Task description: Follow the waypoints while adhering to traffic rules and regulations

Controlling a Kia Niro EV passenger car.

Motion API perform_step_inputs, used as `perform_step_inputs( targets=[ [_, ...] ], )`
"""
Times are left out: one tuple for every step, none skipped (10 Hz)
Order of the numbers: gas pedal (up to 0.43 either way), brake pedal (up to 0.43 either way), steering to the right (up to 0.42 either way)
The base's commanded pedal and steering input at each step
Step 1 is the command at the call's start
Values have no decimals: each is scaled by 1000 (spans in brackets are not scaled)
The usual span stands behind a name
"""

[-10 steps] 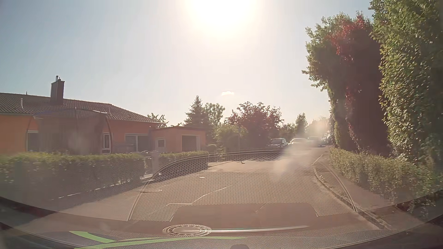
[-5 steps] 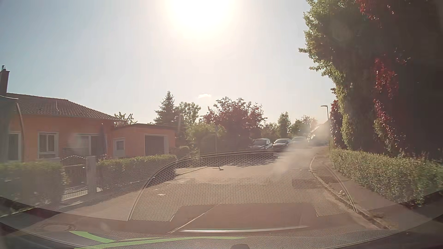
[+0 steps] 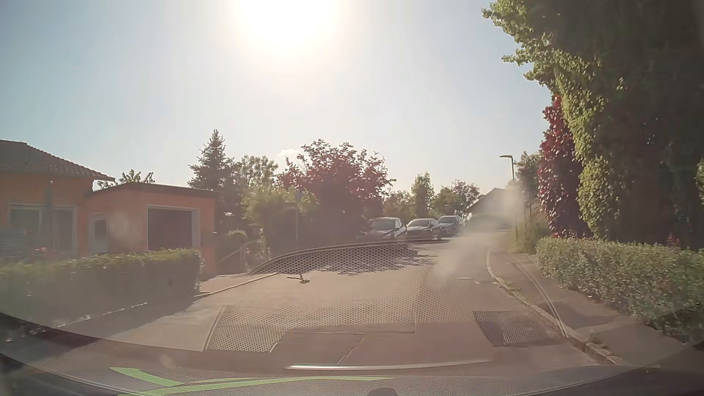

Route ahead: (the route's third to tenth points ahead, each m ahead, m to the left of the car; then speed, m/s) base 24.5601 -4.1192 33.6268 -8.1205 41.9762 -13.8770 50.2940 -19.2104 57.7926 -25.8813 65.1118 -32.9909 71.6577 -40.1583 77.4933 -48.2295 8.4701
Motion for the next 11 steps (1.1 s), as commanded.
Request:
perform_step_inputs(
  targets=[
    [79, 0, 86],
    [79, 0, 86],
    [79, 0, 86],
    [79, 0, 86],
    [79, 0, 86],
    [79, 0, 87],
    [87, 0, 86],
    [87, 0, 85],
    [87, 0, 84],
    [87, 0, 82],
    [87, 0, 77]
  ],
)
